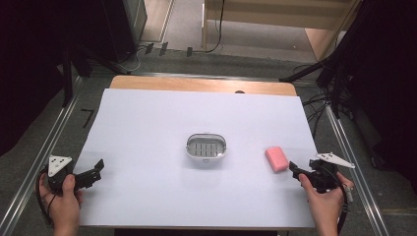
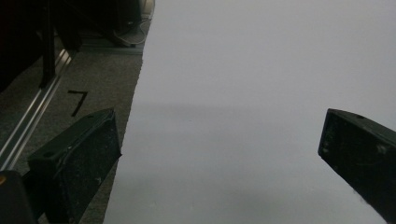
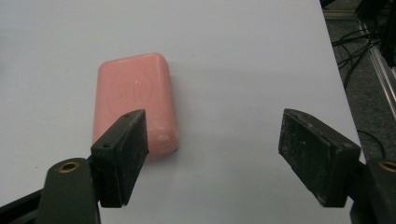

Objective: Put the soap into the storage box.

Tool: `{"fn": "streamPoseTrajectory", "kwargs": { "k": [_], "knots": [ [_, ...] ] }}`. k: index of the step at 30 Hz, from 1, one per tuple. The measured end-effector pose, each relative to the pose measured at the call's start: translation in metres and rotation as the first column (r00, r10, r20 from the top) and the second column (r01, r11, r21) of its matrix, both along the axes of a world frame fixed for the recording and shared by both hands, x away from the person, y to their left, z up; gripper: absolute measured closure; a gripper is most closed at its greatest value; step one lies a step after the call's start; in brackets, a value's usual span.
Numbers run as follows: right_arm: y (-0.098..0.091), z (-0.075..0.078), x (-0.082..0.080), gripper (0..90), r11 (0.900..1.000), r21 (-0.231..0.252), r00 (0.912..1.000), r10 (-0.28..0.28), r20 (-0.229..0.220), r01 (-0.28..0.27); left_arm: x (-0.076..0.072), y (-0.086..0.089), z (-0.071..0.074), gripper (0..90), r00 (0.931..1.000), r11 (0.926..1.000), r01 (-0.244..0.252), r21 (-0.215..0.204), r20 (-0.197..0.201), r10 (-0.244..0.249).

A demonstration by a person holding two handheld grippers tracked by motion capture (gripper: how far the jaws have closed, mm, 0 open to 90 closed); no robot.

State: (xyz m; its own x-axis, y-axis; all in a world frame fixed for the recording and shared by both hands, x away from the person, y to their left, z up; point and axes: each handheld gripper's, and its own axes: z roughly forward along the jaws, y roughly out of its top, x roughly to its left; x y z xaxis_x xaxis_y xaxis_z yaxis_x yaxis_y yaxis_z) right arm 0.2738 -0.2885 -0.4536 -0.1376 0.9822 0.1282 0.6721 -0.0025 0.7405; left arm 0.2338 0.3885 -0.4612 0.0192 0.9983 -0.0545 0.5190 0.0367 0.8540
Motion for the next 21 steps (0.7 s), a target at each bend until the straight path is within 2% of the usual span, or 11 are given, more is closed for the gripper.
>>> {"fn": "streamPoseTrajectory", "kwargs": {
  "k": [4, 7, 9, 13, 21],
  "knots": [
    [0.005, 0.005, 0.002, 25.9, 0.9997, -0.004, 0.9997, 0.022, -0.006, -0.022, 0.0, -0.001, 0.0, 0.0, 1.0, 0.9999, 0.003, 0.011, -0.003, -0.003],
    [0.006, 0.006, 0.004, 25.5, 1.0, 0.005, 0.9999, 0.005, -0.016, -0.005, 0.0, -0.001, 0.0, 0.0, 1.0, 0.9999, 0.006, 0.009, -0.005, -0.006],
    [0.007, 0.007, 0.005, 25.4, 0.9996, 0.028, 0.9995, -0.001, -0.033, 0.002, 0.0, 0.001, 0.0, 0.0, 1.0, 1.0, 0.006, -0.007, -0.001, -0.006],
    [0.01, 0.007, 0.009, 24.7, 0.9997, 0.024, 0.9988, 0.012, -0.048, -0.01, 0.0, 0.003, 0.0, 0.0, 1.0, 0.9994, 0.001, -0.034, 0.002, -0.001],
    [0.02, 0.012, 0.013, 24.2, 0.999, 0.013, 0.9975, 0.044, -0.056, -0.044, 0.0, 0.002, 0.0, 0.0, 1.0, 0.9998, 0.006, -0.019, -0.003, -0.006]
  ]
}}
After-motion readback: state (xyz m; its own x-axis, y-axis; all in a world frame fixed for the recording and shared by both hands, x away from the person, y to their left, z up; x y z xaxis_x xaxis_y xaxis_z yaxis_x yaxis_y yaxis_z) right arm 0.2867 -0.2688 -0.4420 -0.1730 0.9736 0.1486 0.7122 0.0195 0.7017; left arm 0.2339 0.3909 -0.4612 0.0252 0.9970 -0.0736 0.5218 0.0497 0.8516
